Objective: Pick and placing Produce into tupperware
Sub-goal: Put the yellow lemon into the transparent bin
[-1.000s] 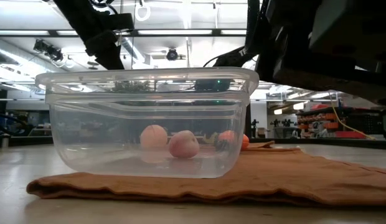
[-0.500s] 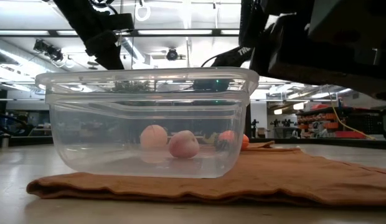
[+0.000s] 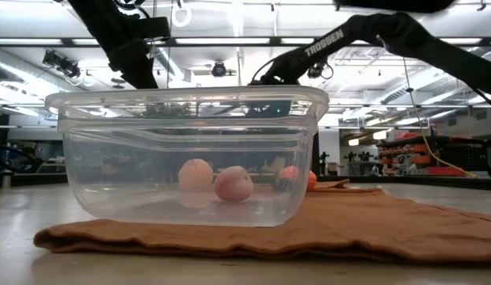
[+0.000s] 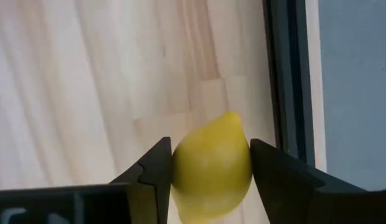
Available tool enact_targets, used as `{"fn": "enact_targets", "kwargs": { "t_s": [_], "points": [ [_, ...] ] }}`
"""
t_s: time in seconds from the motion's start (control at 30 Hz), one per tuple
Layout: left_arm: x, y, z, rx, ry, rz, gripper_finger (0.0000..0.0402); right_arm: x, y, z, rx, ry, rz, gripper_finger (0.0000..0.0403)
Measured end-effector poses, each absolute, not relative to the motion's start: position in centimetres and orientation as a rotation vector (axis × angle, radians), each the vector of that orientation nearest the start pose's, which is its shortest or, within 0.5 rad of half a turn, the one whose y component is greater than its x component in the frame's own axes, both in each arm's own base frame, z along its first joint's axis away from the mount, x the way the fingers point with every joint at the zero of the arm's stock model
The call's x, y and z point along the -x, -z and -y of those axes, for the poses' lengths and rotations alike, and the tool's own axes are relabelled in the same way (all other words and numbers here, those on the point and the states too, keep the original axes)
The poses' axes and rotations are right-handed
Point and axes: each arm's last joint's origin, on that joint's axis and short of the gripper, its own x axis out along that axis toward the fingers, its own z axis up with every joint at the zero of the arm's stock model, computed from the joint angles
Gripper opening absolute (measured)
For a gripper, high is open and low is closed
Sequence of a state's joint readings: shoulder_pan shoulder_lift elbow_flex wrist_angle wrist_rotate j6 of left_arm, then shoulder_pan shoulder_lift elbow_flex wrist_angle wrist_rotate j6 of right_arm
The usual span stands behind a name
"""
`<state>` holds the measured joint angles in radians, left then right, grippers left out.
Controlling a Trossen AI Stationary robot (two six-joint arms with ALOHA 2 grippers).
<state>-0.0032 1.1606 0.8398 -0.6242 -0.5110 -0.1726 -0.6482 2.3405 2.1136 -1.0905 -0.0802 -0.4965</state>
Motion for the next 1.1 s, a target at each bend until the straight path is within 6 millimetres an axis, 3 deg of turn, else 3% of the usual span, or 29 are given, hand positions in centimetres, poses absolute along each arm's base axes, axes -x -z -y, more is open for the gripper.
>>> {"fn": "enact_targets", "kwargs": {
  "t_s": [0.3, 0.47, 0.7, 1.1],
  "points": [
    [-22.1, -25.0, -1.3, -0.086, -0.546, -0.877, 0.0107, -38.5, -25.3, 25.4, -0.01, 0.146, -1.257, 0.0152],
    [-22.1, -25.0, -1.3, -0.086, -0.546, -0.877, 0.0107, -38.2, -28.9, 22.4, 0.02, 0.128, -1.209, 0.0152],
    [-22.1, -25.0, -1.3, -0.086, -0.546, -0.877, 0.0107, -38.1, -32.2, 17.9, 0.008, 0.084, -1.179, 0.0153],
    [-22.1, -25.0, -1.3, -0.086, -0.546, -0.878, 0.0107, -39.0, -34.2, 10.3, -0.021, -0.062, -1.153, 0.0153]
  ]
}}
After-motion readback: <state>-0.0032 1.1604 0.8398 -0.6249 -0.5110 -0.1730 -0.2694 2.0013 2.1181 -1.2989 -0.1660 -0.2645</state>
